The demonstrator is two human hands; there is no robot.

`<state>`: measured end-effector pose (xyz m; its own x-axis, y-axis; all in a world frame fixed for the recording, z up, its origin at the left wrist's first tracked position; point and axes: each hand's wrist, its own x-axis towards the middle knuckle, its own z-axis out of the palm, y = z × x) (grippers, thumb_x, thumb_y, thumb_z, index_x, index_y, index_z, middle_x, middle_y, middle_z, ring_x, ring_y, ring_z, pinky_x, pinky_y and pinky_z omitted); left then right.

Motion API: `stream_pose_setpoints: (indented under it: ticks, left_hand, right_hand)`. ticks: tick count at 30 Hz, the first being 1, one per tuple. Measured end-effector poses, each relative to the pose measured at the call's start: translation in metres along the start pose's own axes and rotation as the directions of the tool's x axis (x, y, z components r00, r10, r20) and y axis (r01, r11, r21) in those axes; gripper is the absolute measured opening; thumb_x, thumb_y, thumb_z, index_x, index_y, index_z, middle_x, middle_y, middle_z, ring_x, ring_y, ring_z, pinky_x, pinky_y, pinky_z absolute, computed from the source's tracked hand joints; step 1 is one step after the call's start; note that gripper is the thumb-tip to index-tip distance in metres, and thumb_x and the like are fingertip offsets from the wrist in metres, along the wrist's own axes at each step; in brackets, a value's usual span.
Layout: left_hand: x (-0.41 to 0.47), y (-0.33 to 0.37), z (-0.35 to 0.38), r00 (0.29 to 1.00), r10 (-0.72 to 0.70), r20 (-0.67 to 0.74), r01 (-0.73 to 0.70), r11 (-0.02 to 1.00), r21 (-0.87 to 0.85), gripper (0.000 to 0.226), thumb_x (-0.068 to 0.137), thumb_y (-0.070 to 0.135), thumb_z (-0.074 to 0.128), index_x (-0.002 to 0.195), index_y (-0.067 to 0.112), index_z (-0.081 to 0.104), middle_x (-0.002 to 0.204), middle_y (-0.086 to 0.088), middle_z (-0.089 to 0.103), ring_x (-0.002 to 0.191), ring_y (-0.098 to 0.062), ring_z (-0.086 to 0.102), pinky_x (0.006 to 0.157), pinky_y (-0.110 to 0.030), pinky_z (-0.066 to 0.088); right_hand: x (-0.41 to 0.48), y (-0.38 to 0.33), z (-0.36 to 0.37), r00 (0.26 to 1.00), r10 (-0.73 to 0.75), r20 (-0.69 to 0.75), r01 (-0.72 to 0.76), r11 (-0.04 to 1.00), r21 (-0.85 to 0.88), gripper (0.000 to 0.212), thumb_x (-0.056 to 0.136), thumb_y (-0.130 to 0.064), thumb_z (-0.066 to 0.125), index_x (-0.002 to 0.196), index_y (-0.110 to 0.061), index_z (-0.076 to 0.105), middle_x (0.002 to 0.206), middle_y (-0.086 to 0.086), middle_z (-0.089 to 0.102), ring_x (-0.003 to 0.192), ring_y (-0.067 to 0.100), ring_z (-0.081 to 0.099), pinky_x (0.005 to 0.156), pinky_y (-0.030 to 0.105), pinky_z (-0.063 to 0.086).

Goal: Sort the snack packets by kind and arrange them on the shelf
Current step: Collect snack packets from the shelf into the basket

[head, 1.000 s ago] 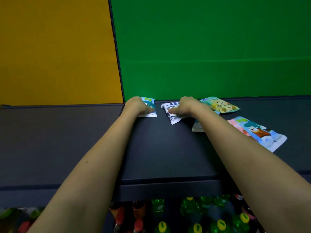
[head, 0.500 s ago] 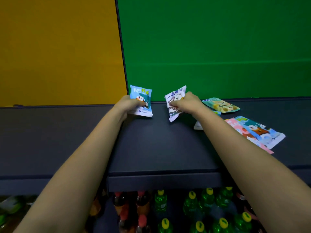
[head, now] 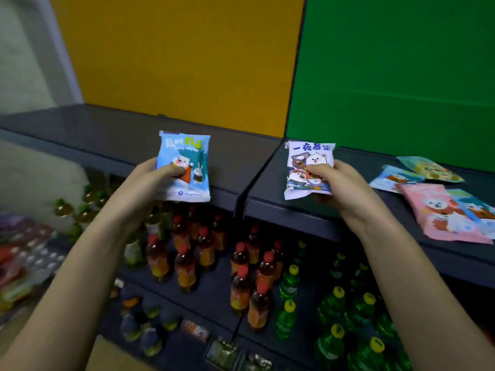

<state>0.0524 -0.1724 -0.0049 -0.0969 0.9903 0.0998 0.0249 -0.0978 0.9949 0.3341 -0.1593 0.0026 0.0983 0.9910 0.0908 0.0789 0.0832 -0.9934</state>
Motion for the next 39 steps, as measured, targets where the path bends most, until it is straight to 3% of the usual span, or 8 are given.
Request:
stream_pose_setpoints:
  ticks: [5, 9, 13, 20, 25, 30, 34, 39]
  left_hand:
    - [-0.098, -0.031, -0.085, 0.975, 0.023, -0.223, -0.024, 1.000, 0.000, 0.016, 0.089, 0.011, 0.053, 0.101, 0.011, 0.065, 0.086, -0.003, 0.076, 0.069, -0.012, 0.071, 0.056, -0.016, 0.053]
    - [-0.177, -0.052, -0.150, 0.893, -0.023, -0.450, 0.022, 1.000, -0.008, 0.018, 0.088, 0.011, 0.054, 0.104, 0.012, 0.064, 0.082, -0.001, 0.075, 0.066, -0.014, 0.068, 0.058, -0.020, 0.052]
    - [-0.250, -0.068, -0.207, 0.768, -0.043, -0.639, 0.029, 0.999, -0.032, 0.017, 0.088, 0.010, 0.054, 0.101, 0.014, 0.064, 0.083, 0.001, 0.075, 0.063, -0.008, 0.069, 0.056, -0.015, 0.054]
    - [-0.366, -0.106, -0.325, 0.491, -0.137, -0.861, 0.099, 0.990, -0.101, 0.016, 0.086, 0.007, 0.058, 0.099, 0.012, 0.066, 0.081, 0.000, 0.076, 0.064, -0.009, 0.069, 0.056, -0.017, 0.054]
    - [-0.380, -0.133, -0.353, 0.462, -0.213, -0.861, 0.118, 0.977, -0.178, 0.016, 0.085, 0.007, 0.059, 0.098, 0.011, 0.067, 0.084, -0.004, 0.076, 0.067, -0.013, 0.070, 0.057, -0.018, 0.055]
    - [-0.377, -0.173, -0.428, 0.418, -0.306, -0.855, 0.160, 0.951, -0.263, 0.017, 0.085, 0.005, 0.060, 0.100, 0.005, 0.067, 0.086, -0.007, 0.075, 0.066, -0.013, 0.069, 0.058, -0.019, 0.054]
    - [-0.356, -0.206, -0.467, 0.396, -0.364, -0.843, 0.182, 0.931, -0.316, 0.023, 0.085, 0.007, 0.062, 0.106, -0.001, 0.065, 0.096, -0.015, 0.072, 0.073, -0.018, 0.068, 0.066, -0.024, 0.053]
    - [-0.320, -0.274, -0.523, 0.319, -0.438, -0.841, 0.221, 0.897, -0.383, 0.022, 0.081, 0.005, 0.067, 0.102, -0.003, 0.066, 0.090, -0.014, 0.072, 0.062, -0.008, 0.068, 0.057, -0.017, 0.053]
  right_hand:
    - [-0.044, 0.016, 0.082, 0.961, -0.007, 0.275, -0.014, 0.997, 0.075, 0.027, 0.085, -0.024, 0.061, 0.111, -0.014, 0.058, 0.091, -0.004, 0.074, 0.071, 0.004, 0.070, 0.069, 0.023, 0.051]
    - [-0.085, 0.033, 0.163, 0.864, 0.005, 0.503, -0.051, 0.996, 0.077, 0.019, 0.087, -0.021, 0.060, 0.106, -0.016, 0.057, 0.074, -0.008, 0.074, 0.061, 0.004, 0.069, 0.055, 0.024, 0.053]
    - [-0.123, 0.049, 0.244, 0.753, 0.029, 0.658, -0.095, 0.993, 0.065, 0.017, 0.088, -0.016, 0.060, 0.104, -0.011, 0.057, 0.080, 0.000, 0.070, 0.053, 0.003, 0.066, 0.039, 0.013, 0.044]
    - [-0.205, 0.087, 0.427, 0.479, 0.098, 0.872, -0.132, 0.990, -0.039, 0.009, 0.087, -0.013, 0.061, 0.096, -0.012, 0.060, 0.077, -0.002, 0.070, 0.060, 0.007, 0.068, 0.052, 0.021, 0.051]
    - [-0.224, 0.109, 0.471, 0.449, 0.102, 0.888, -0.147, 0.988, -0.039, 0.016, 0.086, -0.009, 0.062, 0.102, -0.009, 0.058, 0.091, 0.004, 0.069, 0.072, 0.009, 0.067, 0.055, 0.013, 0.051]
    - [-0.257, 0.142, 0.569, 0.389, 0.150, 0.909, -0.170, 0.981, -0.089, 0.011, 0.087, -0.013, 0.062, 0.097, -0.014, 0.060, 0.093, -0.001, 0.071, 0.082, 0.014, 0.068, 0.075, 0.027, 0.053]
    - [-0.255, 0.167, 0.622, 0.368, 0.224, 0.903, -0.174, 0.970, -0.169, 0.014, 0.087, -0.015, 0.062, 0.100, -0.015, 0.061, 0.095, -0.001, 0.071, 0.085, 0.014, 0.068, 0.077, 0.029, 0.053]
    - [-0.235, 0.222, 0.690, 0.345, 0.304, 0.888, -0.146, 0.952, -0.270, 0.010, 0.088, -0.019, 0.061, 0.098, -0.017, 0.062, 0.094, -0.002, 0.072, 0.083, 0.011, 0.070, 0.072, 0.027, 0.054]
